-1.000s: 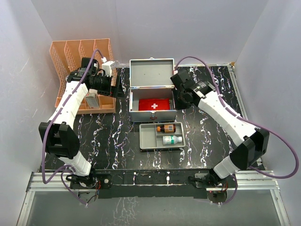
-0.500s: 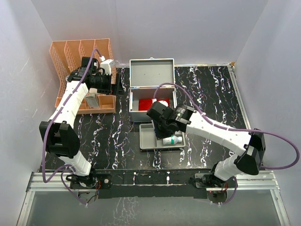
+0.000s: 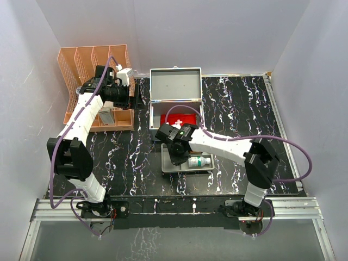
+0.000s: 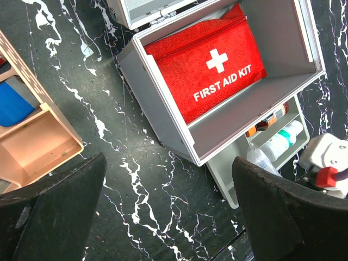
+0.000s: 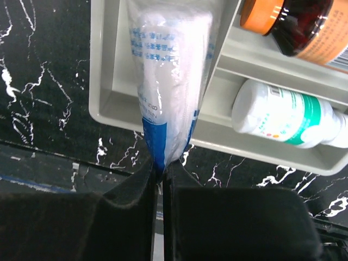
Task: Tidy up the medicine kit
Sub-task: Place the pill bottle in the medicine box compartment.
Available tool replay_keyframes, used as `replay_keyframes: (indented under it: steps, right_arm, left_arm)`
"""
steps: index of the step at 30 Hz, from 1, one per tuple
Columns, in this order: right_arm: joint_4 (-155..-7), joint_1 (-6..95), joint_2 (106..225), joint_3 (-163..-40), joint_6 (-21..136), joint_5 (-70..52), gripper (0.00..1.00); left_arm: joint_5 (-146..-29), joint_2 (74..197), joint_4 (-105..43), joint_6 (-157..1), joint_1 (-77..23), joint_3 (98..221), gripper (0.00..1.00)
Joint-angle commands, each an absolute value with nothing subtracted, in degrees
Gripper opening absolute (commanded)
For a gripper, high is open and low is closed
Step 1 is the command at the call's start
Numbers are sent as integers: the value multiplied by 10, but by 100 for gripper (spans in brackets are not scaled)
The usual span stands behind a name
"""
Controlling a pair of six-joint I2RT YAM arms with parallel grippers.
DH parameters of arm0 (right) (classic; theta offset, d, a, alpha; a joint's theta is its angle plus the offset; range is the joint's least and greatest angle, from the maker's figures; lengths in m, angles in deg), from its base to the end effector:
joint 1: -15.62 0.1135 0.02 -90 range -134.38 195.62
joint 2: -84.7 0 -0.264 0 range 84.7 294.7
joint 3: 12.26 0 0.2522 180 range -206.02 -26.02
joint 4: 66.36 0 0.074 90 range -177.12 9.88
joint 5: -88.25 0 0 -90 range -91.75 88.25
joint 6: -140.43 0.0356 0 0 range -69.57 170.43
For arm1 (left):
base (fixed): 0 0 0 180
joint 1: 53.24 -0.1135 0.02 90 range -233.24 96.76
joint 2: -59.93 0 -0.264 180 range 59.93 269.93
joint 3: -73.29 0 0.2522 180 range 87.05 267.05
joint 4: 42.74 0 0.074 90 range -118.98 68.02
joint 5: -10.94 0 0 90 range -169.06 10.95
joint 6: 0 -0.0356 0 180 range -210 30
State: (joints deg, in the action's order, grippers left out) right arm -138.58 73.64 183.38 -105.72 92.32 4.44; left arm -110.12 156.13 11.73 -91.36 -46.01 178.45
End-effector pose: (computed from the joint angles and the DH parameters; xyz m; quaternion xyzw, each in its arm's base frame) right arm 0.1806 0.2819 0.2448 -0.1334 0.9836 0.0491 0.1114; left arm 0.3656 -0.0649 0.3407 0.1679 0.8817 -0.2662 0.3516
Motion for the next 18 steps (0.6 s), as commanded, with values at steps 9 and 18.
replay_keyframes:
  steps: [9,18]
  right_arm:
    - [-1335,731,1886,-1084,877,46,0]
    - [-1325,726,1911,-1086,860,18,0]
  left_arm:
    - [-1115,1558,108,-913,-469,1799,99]
    - [-1119,1556,114,-919,-473,1797,99]
